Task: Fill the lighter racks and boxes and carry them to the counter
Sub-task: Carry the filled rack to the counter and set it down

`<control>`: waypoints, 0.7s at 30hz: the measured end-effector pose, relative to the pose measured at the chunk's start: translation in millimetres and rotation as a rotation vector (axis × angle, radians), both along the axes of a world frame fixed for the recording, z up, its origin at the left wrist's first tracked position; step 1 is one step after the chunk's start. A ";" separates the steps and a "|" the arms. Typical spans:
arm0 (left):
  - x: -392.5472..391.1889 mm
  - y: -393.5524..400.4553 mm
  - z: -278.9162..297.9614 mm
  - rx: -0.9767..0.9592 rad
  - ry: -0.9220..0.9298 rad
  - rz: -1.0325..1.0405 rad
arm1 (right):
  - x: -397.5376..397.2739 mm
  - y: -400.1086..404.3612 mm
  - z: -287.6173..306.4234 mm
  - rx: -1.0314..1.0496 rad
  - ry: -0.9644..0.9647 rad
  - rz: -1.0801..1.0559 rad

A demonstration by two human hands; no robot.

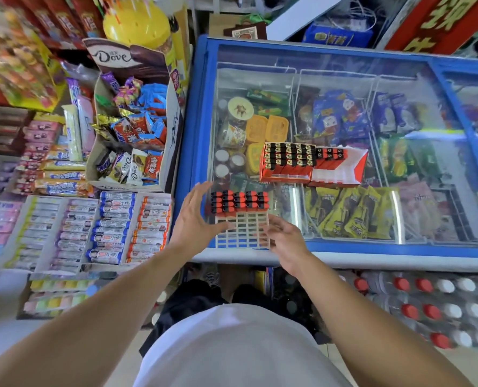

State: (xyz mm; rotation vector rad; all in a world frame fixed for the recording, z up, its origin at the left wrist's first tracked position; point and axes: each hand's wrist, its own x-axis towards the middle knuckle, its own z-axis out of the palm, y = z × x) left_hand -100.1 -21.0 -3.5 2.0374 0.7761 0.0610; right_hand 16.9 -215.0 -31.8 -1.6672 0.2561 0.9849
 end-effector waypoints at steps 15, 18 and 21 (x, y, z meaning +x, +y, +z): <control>-60.8 -27.5 33.3 0.055 -0.070 0.108 | -65.0 6.3 4.1 0.094 0.018 0.182; -95.5 -21.6 29.9 -0.064 -0.107 0.214 | -89.2 18.4 3.9 0.092 0.033 0.212; -140.4 -18.8 28.0 -0.085 -0.186 0.449 | -115.5 36.0 2.1 0.103 0.035 0.273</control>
